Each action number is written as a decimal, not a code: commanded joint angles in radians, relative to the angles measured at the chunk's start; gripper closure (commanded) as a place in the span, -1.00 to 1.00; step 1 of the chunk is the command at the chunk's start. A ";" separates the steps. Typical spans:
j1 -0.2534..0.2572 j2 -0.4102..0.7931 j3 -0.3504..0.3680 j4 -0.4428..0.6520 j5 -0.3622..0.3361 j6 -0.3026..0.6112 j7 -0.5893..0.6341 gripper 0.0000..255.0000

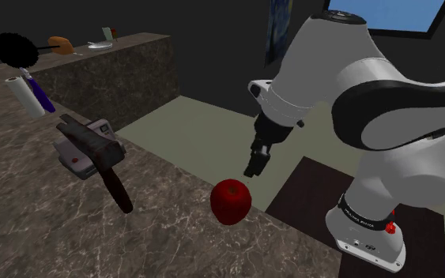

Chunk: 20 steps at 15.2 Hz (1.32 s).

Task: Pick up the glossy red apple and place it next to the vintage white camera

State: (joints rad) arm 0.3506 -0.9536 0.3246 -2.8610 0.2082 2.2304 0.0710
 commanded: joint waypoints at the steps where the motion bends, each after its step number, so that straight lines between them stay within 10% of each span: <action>1: 0.039 0.029 0.046 -0.025 0.031 0.107 0.014 -1.00; 11: 0.054 0.202 0.135 -0.076 0.070 0.384 0.031 -1.00; 19: 0.054 0.202 0.135 -0.075 0.070 0.384 0.031 -1.00; 20: 0.054 0.202 0.135 -0.075 0.070 0.384 0.031 1.00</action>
State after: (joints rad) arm 0.4044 -0.7517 0.4597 -2.9364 0.2784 2.6144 0.1024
